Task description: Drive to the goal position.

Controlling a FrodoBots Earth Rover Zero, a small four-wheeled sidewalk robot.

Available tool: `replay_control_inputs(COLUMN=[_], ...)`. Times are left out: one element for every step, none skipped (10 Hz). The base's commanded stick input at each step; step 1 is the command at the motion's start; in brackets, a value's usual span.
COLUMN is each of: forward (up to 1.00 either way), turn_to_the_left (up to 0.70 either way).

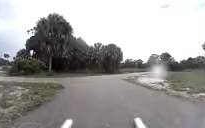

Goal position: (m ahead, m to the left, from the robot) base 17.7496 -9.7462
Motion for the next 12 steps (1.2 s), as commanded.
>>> replay_control_inputs(forward=[0.85, 0.85, 0.85, 0.85, 0.85, 0.85, 0.85, 0.85, 0.85, 0.85, 0.85, 0.85], turn_to_the_left=[0.0, 0.0, 0.0, 0.0, 0.0, 0.0, 0.0, 0.0, 0.0, 0.0, 0.0, 0.0])
